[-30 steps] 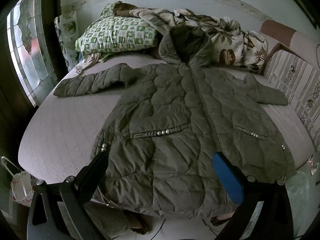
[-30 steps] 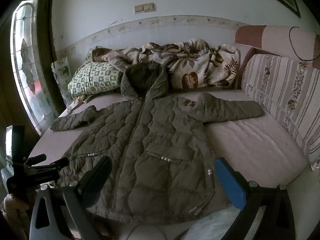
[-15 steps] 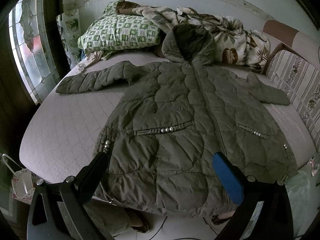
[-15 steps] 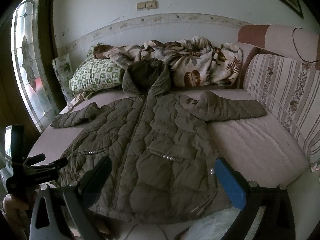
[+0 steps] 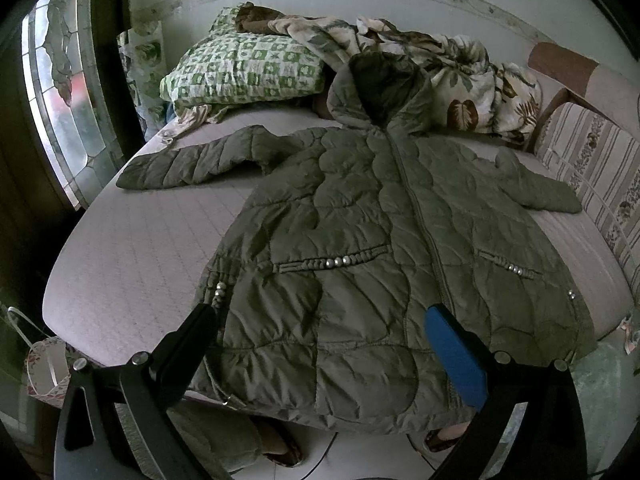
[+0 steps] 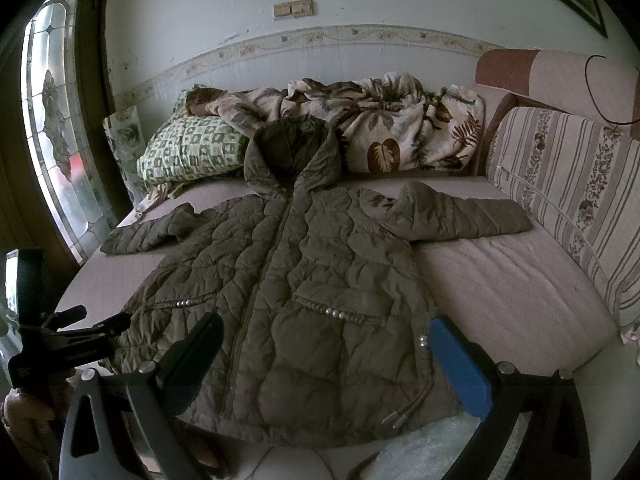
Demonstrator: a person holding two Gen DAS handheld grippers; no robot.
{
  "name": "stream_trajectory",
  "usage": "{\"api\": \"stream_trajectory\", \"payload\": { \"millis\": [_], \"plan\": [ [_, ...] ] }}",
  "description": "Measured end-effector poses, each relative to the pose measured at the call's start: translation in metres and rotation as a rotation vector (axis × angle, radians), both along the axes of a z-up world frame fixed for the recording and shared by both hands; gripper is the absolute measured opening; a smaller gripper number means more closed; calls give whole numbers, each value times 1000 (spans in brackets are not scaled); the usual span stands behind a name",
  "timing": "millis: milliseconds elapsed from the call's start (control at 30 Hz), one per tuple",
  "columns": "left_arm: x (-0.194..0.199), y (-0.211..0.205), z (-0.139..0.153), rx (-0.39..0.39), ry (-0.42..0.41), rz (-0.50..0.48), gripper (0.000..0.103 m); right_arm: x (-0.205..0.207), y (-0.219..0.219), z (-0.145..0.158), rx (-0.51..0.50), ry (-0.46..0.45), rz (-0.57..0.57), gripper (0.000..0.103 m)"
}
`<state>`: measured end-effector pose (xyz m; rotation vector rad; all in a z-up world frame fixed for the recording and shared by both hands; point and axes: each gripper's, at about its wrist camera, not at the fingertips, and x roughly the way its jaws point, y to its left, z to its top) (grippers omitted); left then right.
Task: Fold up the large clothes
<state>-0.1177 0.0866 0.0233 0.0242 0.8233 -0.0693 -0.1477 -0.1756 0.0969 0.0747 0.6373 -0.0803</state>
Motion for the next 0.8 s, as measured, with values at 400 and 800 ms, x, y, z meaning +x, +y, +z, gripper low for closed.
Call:
{"api": "stream_trajectory", "payload": {
  "millis": [400, 800],
  "plan": [
    [-3, 3, 8, -11, -21, 6, 103, 0, 0, -3, -3, 10, -13, 103],
    [0, 5, 12, -16, -33, 11, 103, 10, 0, -4, -6, 34, -26, 103]
  ]
}}
